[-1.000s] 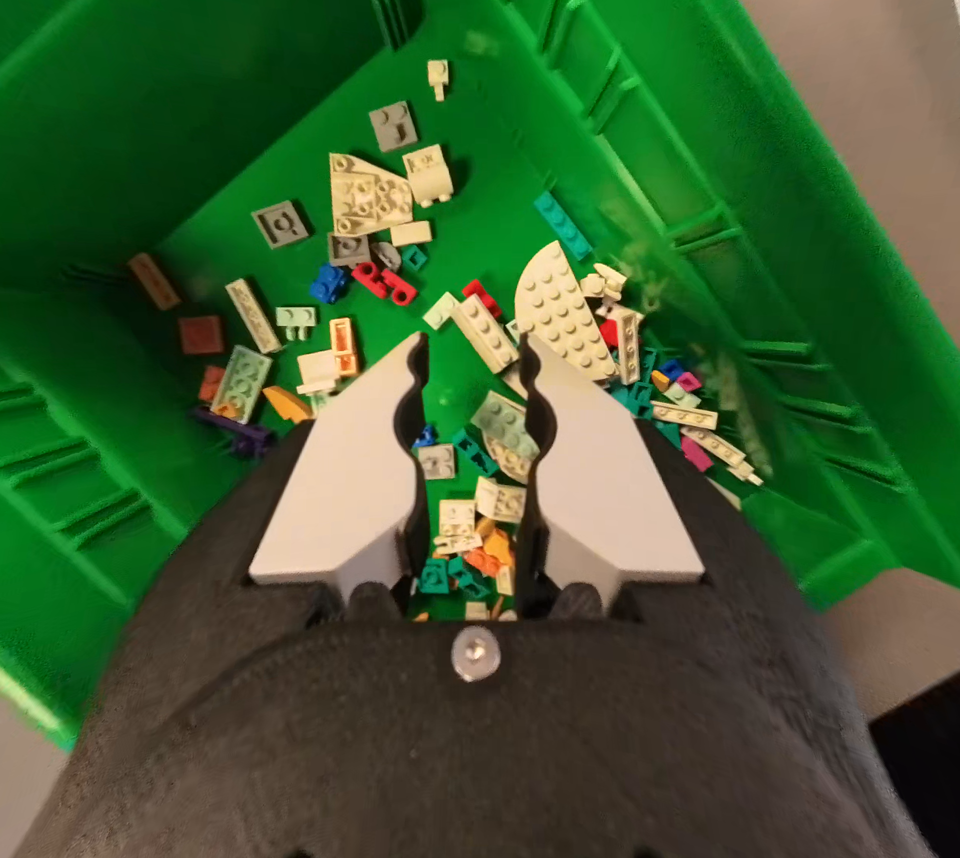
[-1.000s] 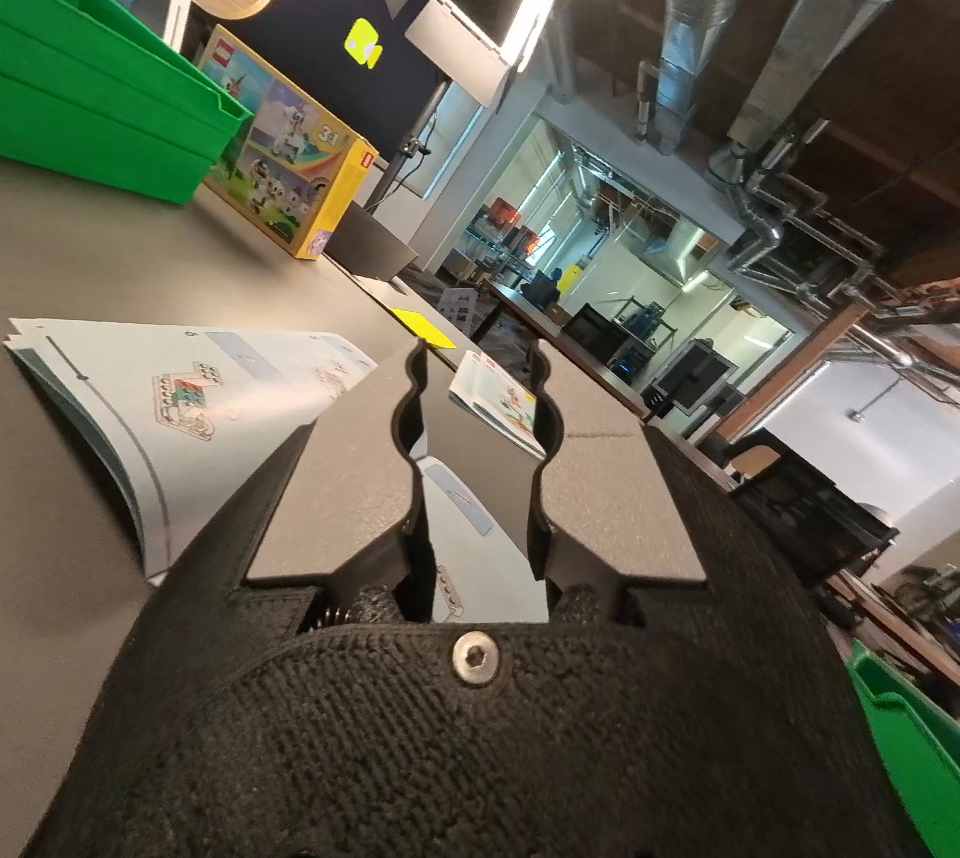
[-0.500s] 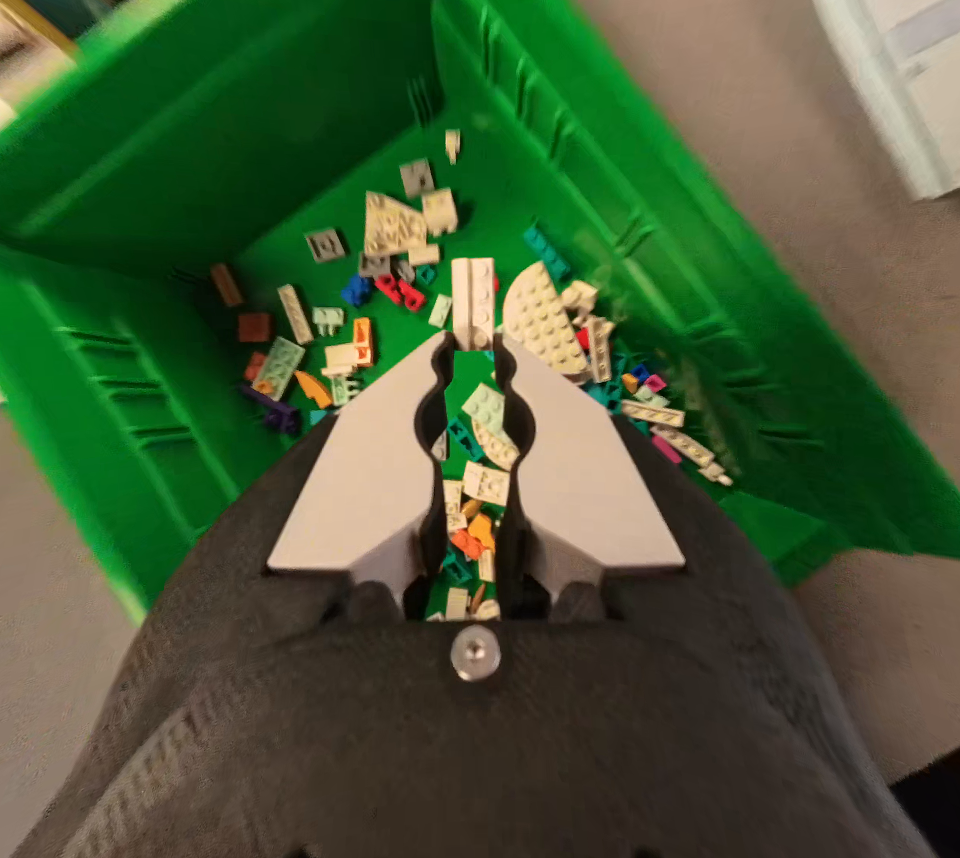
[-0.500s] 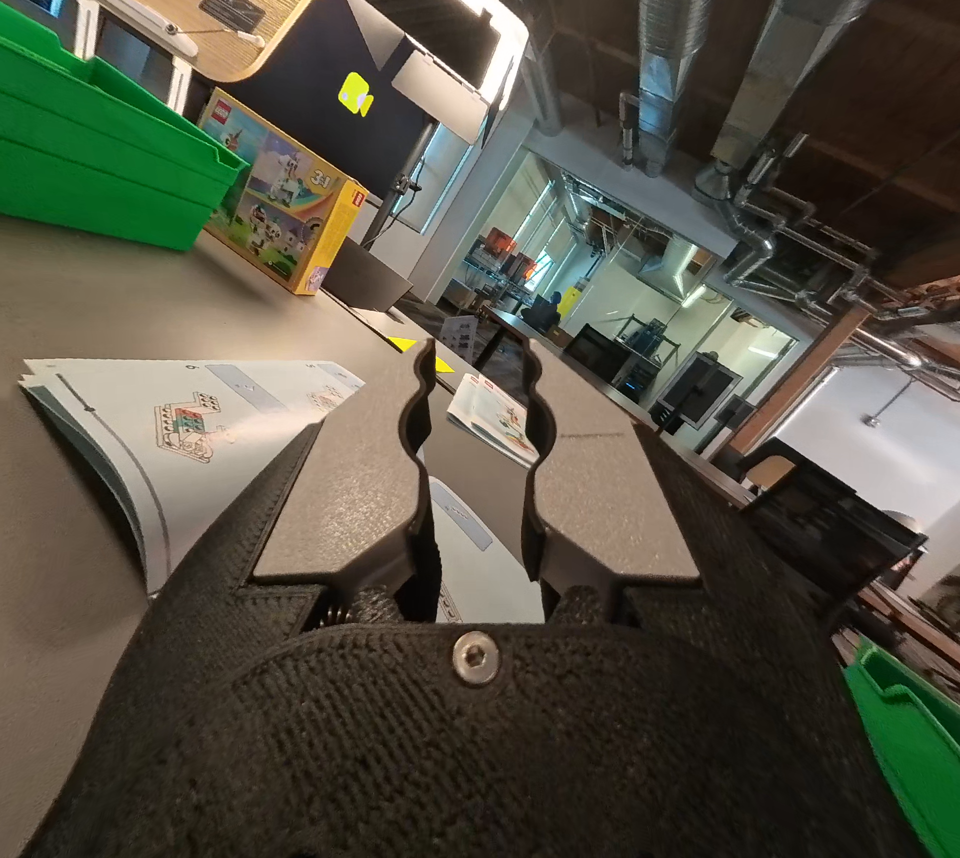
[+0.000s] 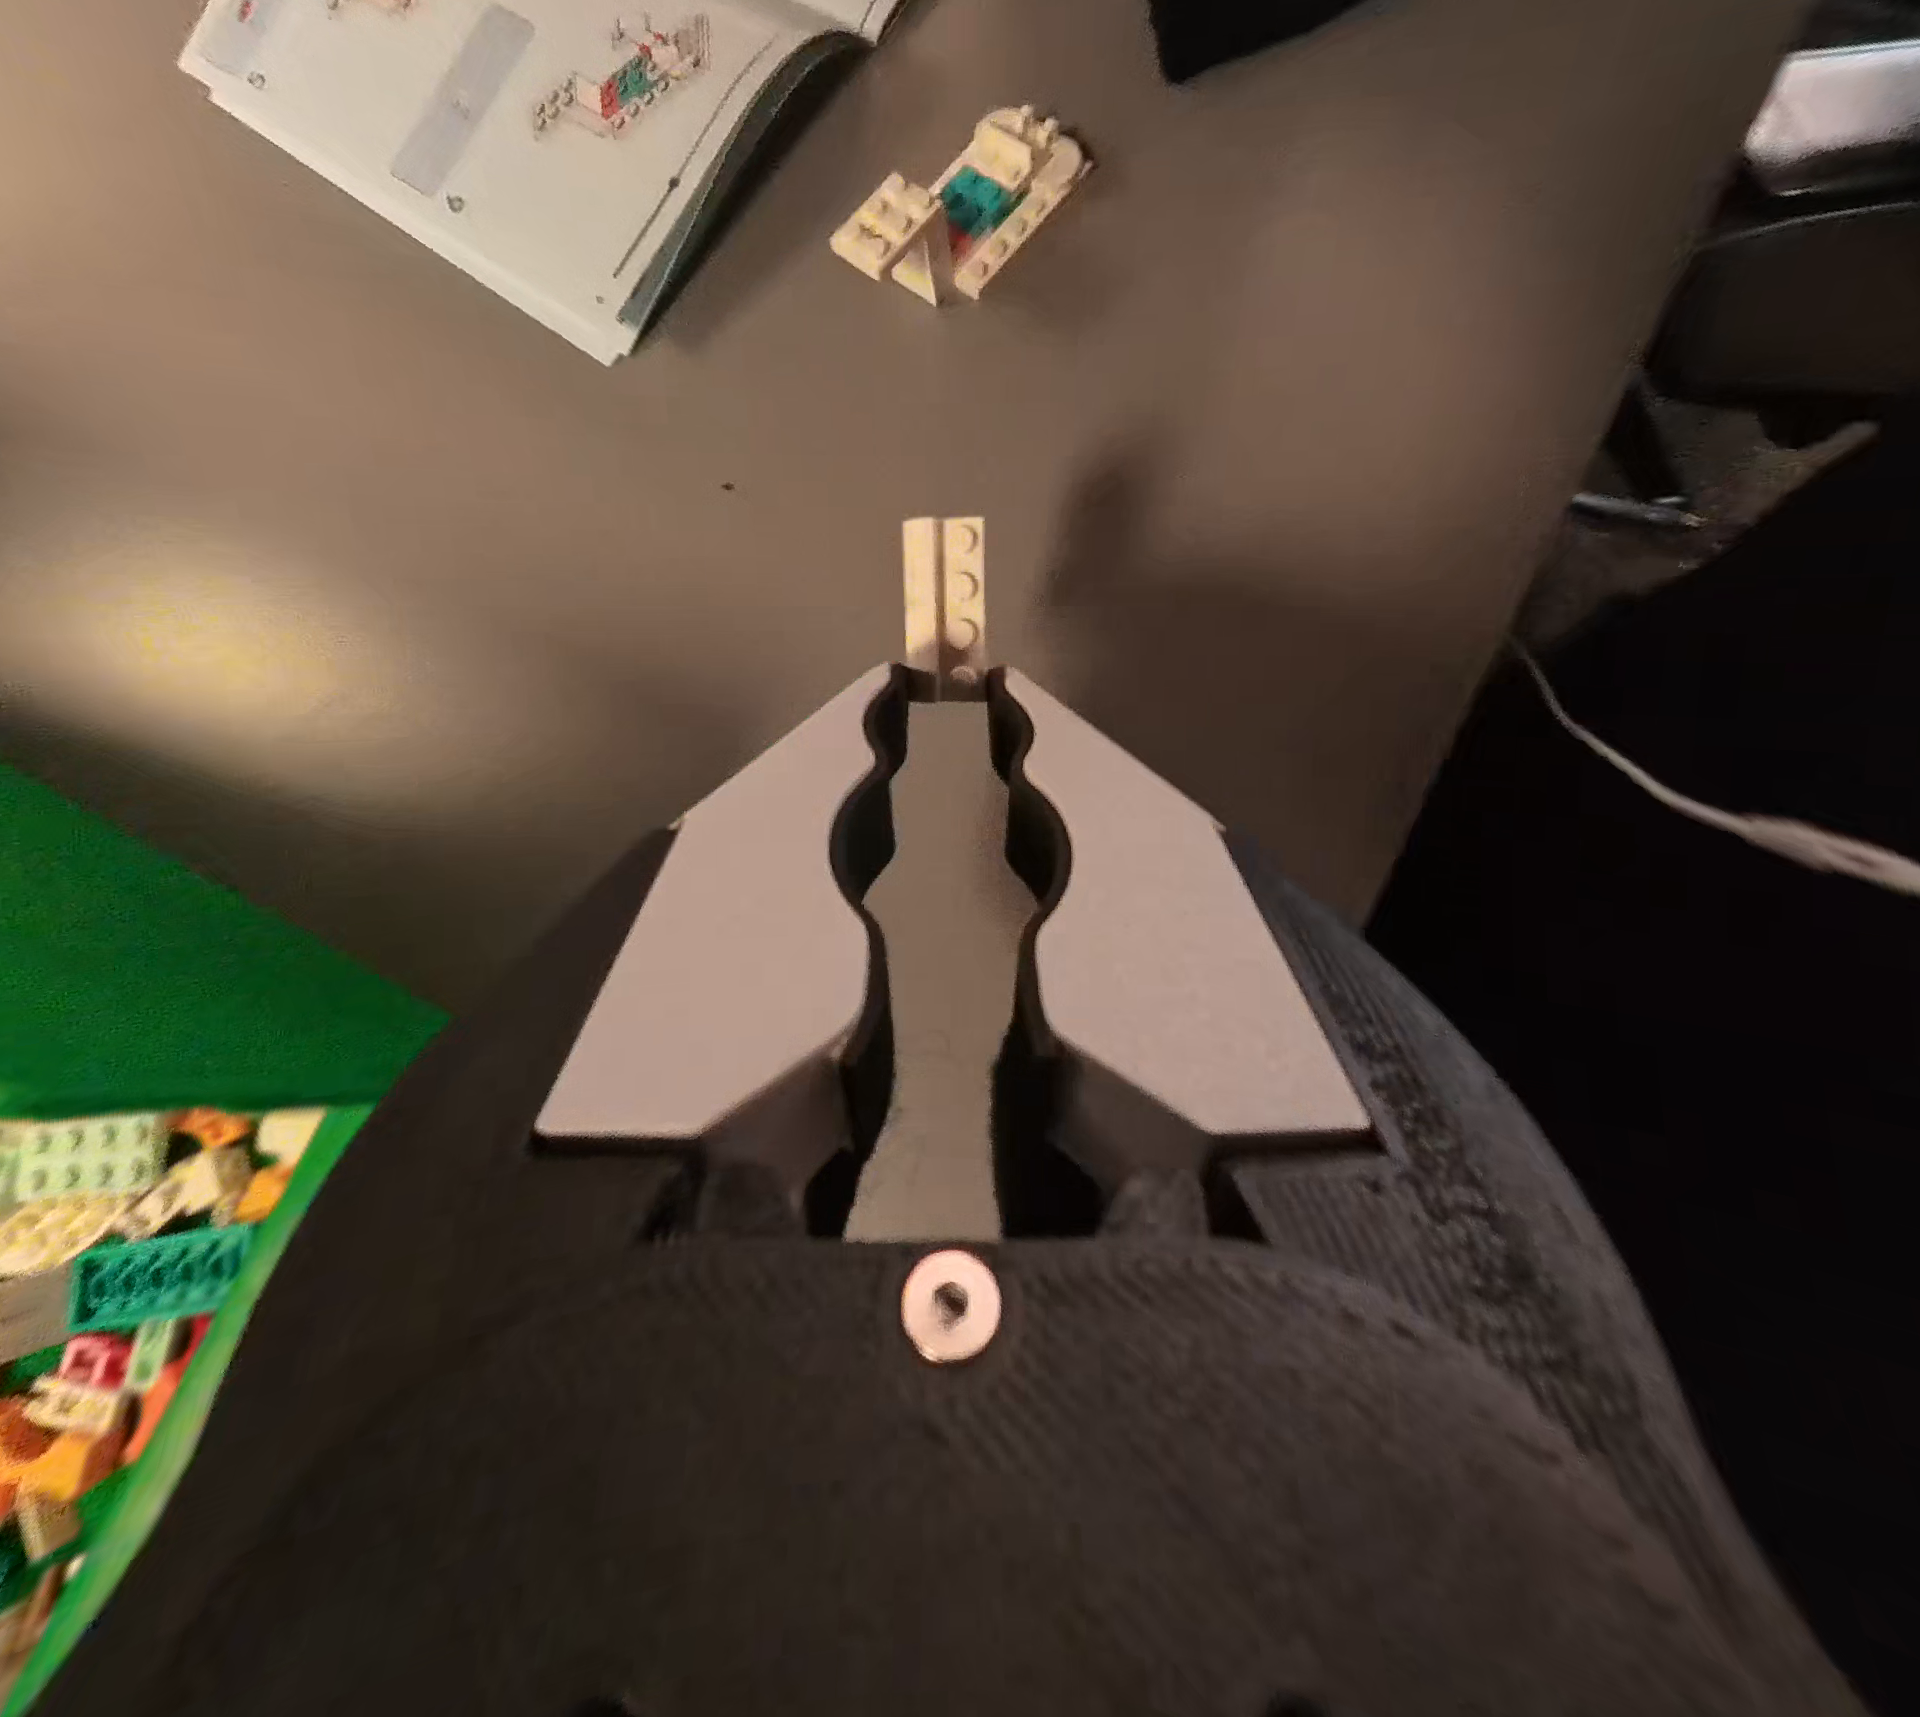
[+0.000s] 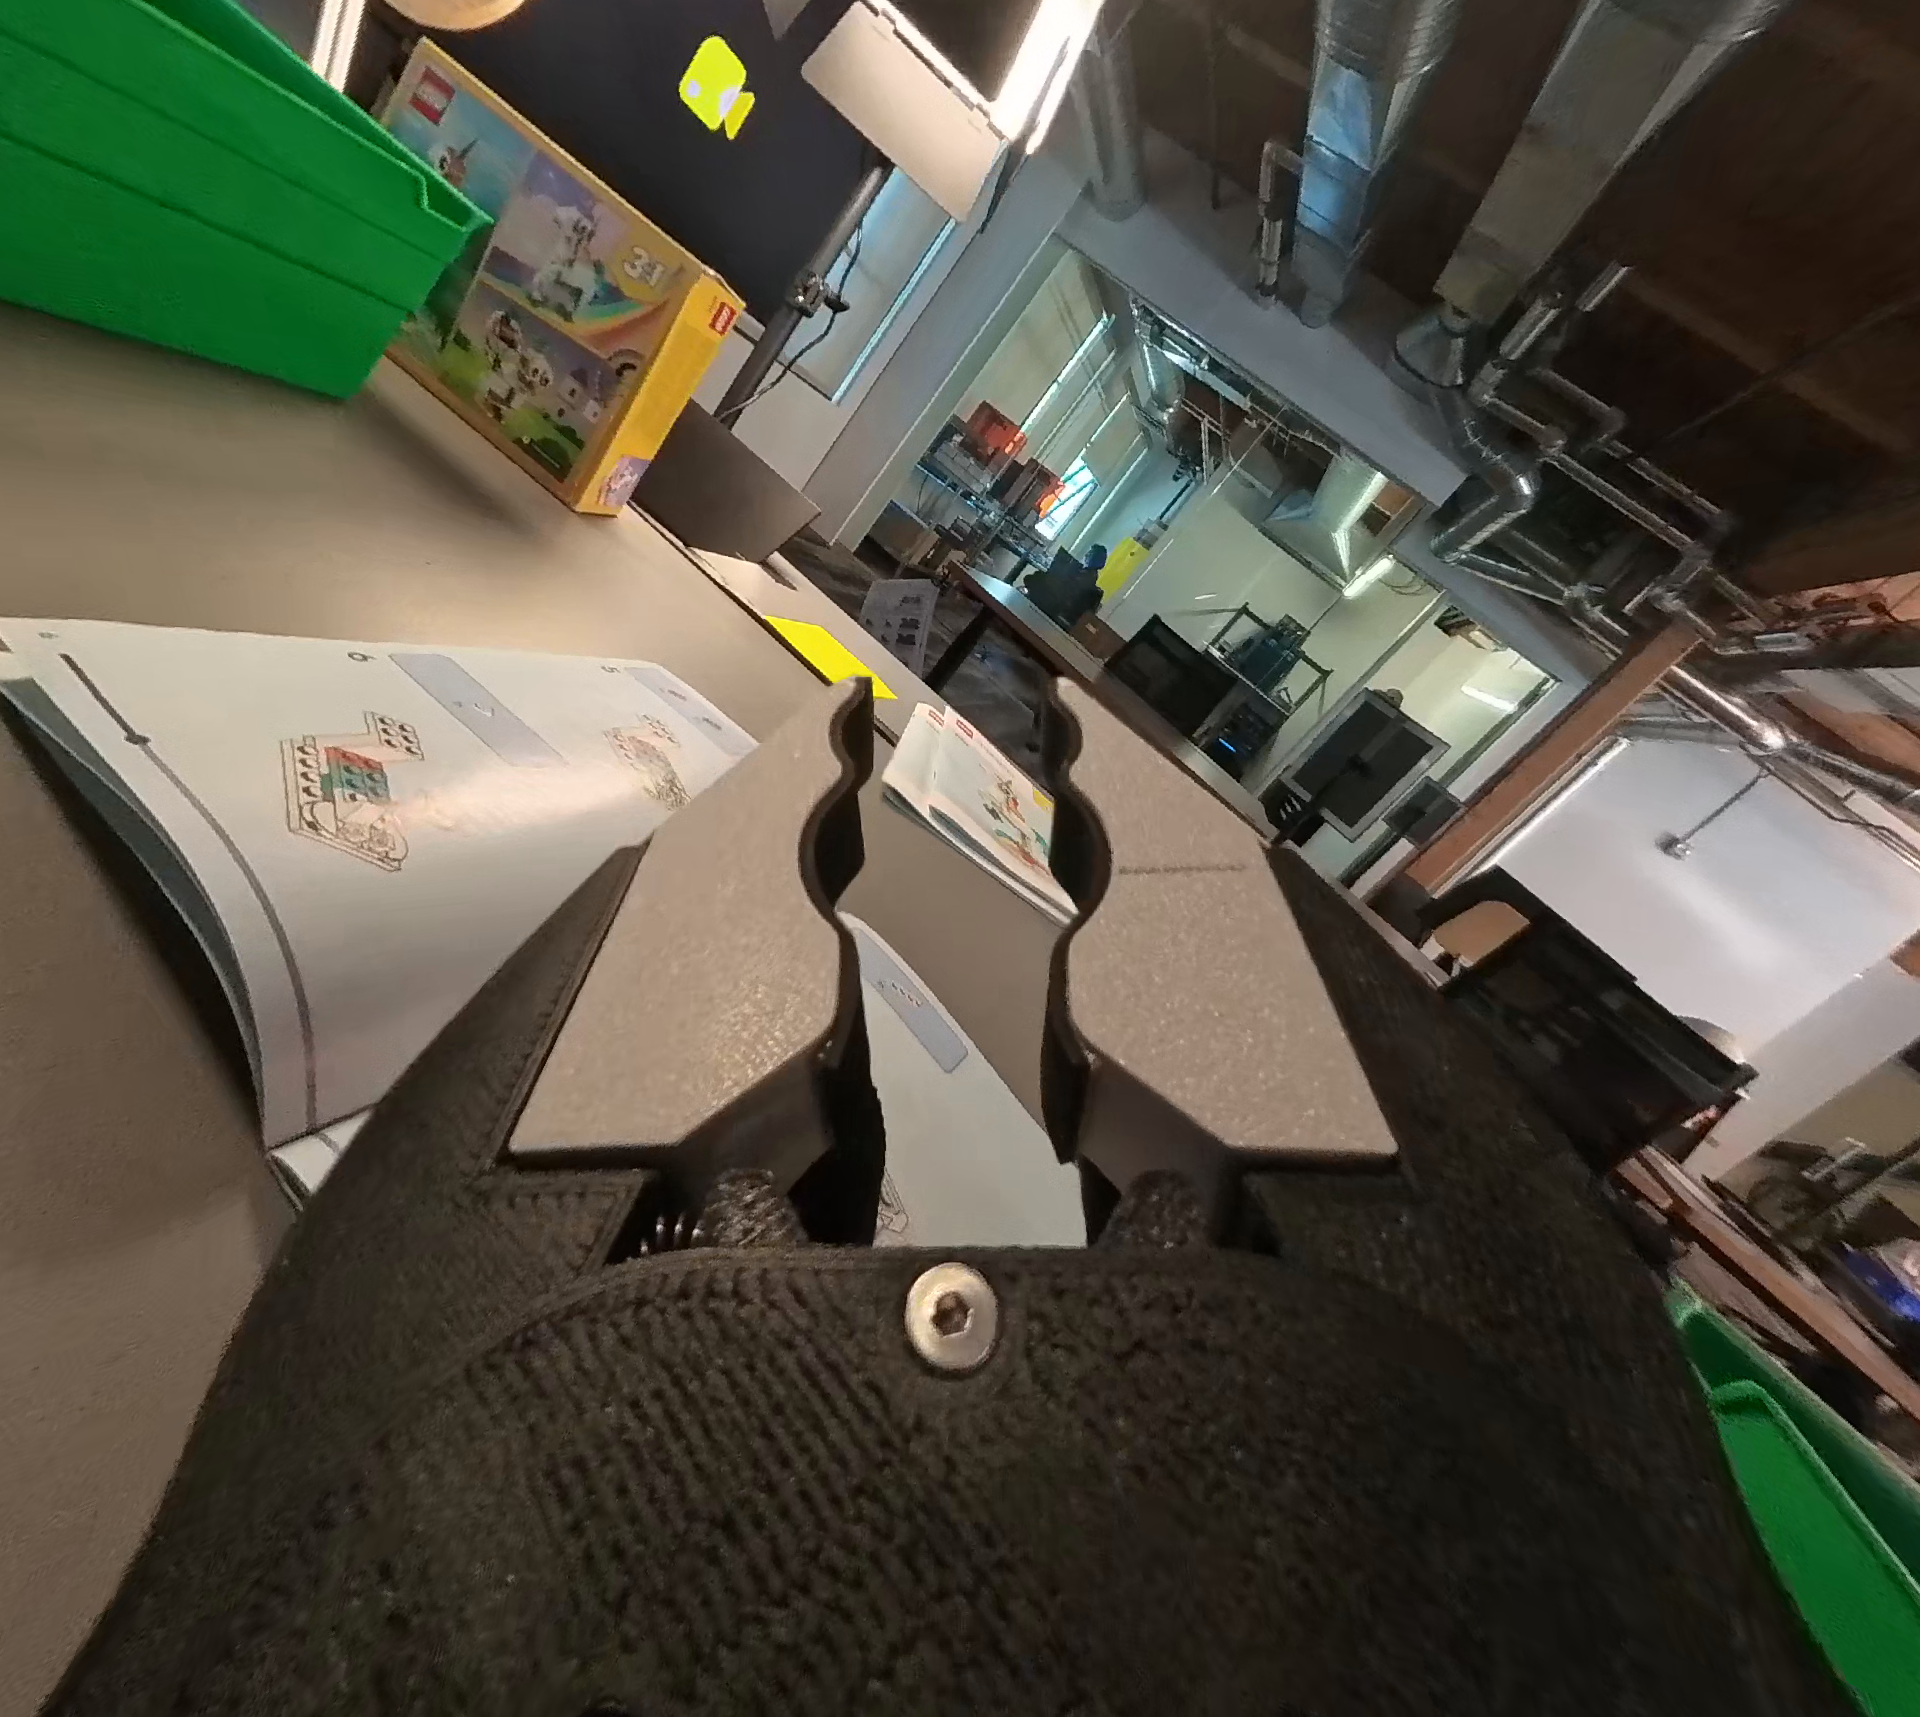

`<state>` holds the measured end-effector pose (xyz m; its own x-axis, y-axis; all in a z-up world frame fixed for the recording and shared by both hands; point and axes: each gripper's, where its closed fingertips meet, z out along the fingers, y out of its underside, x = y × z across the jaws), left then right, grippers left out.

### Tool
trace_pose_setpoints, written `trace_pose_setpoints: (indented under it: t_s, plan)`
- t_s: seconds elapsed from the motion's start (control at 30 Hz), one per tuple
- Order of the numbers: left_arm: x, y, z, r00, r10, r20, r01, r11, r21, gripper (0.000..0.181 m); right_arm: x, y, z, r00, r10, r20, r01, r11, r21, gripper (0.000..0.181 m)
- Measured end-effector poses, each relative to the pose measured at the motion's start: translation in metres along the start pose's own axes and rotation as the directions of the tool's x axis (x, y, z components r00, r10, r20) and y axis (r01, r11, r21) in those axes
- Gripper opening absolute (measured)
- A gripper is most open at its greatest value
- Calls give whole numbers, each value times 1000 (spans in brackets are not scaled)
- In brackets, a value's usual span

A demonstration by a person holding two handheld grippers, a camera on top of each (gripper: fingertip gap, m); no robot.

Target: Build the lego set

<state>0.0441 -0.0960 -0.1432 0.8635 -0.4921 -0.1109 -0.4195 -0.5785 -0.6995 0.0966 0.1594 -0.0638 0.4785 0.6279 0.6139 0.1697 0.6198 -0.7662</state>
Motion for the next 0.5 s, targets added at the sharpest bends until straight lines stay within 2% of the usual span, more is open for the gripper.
trace_pose_setpoints:
  t_s: [0.03,0.23,0.33,0.4,0.5]
  plan:
    - [-1,0,9,1000,-2,17,2,1000,2,14,0,1,0,1000,-8,-3,7,1000,-7,31]
    - [-5,15,37,998,36,51,-31,994,-103,14,4,6,2,999,-33,-32,31,999,-42,33]
    - [-5,12,39,998,38,55,-33,996,-77,26,8,8,2,998,-33,-51,30,998,-55,33]
    - [-3,6,36,998,40,47,-40,999,-15,31,9,9,2,998,-34,-59,30,998,-60,32]
    - [7,-12,14,1000,28,-4,-27,986,167,31,10,9,1,997,-36,-67,31,998,-61,32]
